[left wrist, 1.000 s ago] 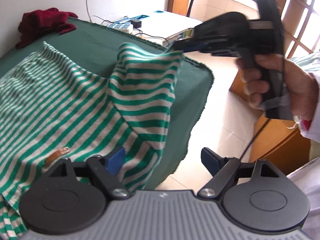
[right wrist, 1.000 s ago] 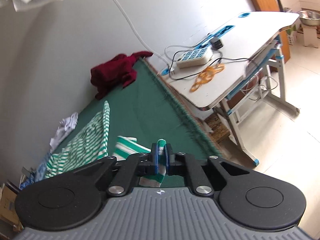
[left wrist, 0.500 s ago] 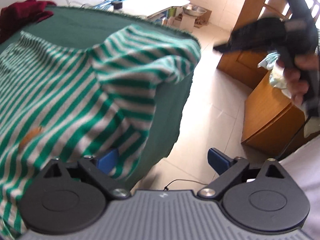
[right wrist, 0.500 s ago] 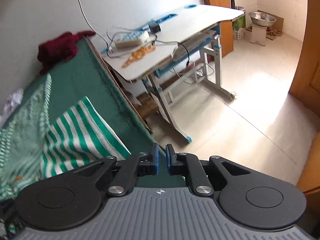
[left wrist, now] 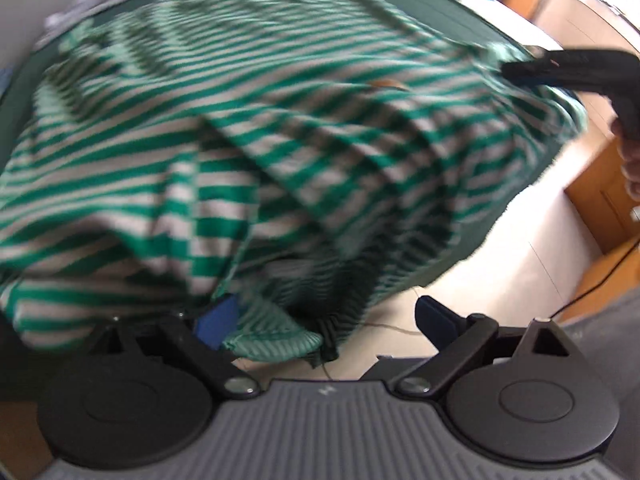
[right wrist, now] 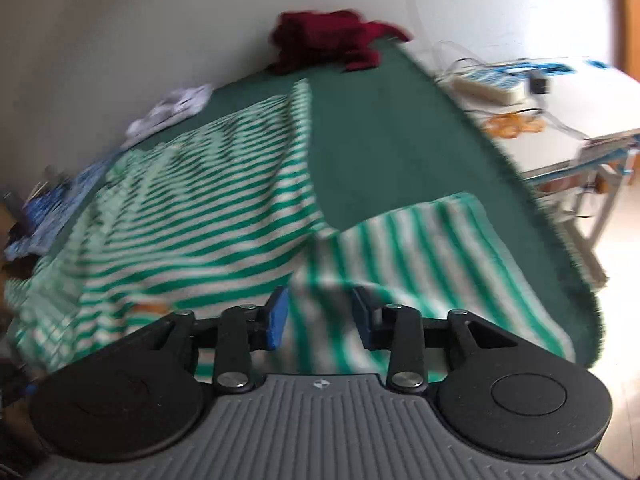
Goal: Fold clothes
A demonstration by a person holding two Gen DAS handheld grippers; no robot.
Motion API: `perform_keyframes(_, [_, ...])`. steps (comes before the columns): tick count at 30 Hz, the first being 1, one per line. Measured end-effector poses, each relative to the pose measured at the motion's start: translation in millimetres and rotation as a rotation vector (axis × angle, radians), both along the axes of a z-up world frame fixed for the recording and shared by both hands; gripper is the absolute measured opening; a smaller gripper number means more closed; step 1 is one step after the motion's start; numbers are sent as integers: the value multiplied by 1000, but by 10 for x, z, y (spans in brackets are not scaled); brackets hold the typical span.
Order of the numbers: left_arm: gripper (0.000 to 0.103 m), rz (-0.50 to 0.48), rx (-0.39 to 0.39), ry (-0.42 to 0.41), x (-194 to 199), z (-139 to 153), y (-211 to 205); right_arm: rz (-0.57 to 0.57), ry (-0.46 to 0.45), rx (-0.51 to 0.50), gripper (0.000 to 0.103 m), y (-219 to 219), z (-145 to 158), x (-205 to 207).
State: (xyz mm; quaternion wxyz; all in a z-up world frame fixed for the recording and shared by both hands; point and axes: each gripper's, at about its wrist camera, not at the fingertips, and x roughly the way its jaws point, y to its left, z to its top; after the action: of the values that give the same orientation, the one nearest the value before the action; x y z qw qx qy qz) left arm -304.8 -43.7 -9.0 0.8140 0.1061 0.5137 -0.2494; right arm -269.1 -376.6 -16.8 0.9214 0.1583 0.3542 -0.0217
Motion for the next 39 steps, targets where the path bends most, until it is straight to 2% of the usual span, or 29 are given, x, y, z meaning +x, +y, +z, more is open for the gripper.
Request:
perform_keyframes(1, [95, 12, -11, -6, 13, 31, 43, -30, 5, -15, 25, -56, 17, 19])
perform_keyframes(3, [95, 35, -33, -19, 38, 92, 129, -45, 29, -4, 26, -72, 58, 79])
perform_keyframes(5, [95, 7, -69, -37, 74, 202, 183, -25, 25, 10, 38, 80, 133, 96])
perform_keyframes(7, [99, -41, -97, -85, 110, 335, 177, 55, 13, 49, 44, 297, 169, 103])
perform_keyframes(9, [100, -63, -114, -141, 166, 477, 283, 109, 29, 38, 46, 514, 144, 131])
perform_keyframes(12, [101, -34, -92, -188, 300, 524, 652, -40, 83, -49, 45, 596, 66, 138])
perform_keyframes(15, [100, 67, -17, -196, 507, 381, 1105, -217, 135, -95, 50, 560, 111, 142])
perform_keyframes(17, [99, 124, -8, -218, 595, 382, 1424, -263, 133, -50, 50, 607, 168, 144])
perform_keyframes(18, [99, 153, -4, -230, 639, 383, 1583, -241, 113, 1, 50, 696, 210, 146])
perform_keyframes(21, [100, 239, 9, -263, 770, 384, 2062, -118, 74, 100, 50, 1162, 302, 227])
perform_keyframes(25, [101, 355, 26, -308, 946, 387, 2700, 76, 56, 115, 51, 1964, 340, 432])
perform_keyframes(27, [102, 381, 9, -260, 1021, 310, 2976, 206, 36, 108, 51, 2357, 410, 499])
perform_keyframes(29, [101, 398, -27, -200, 1050, 223, 3163, 372, -14, 48, 56, 2815, 532, 554])
perform_keyframes(31, [101, 411, -67, -193, 982, 185, 3245, 536, -74, -27, 61, 3282, 647, 618])
perform_keyframes(34, [101, 391, -75, -217, 836, 156, 3208, 744, -161, -118, 65, 3982, 727, 740])
perform_keyframes(37, [102, 355, -26, -244, 693, 151, 3155, 881, -209, -154, 66, 4569, 687, 954])
perform_keyframes(39, [102, 350, -9, -256, 610, 151, 3169, 960, -203, -156, 66, 4912, 619, 1065])
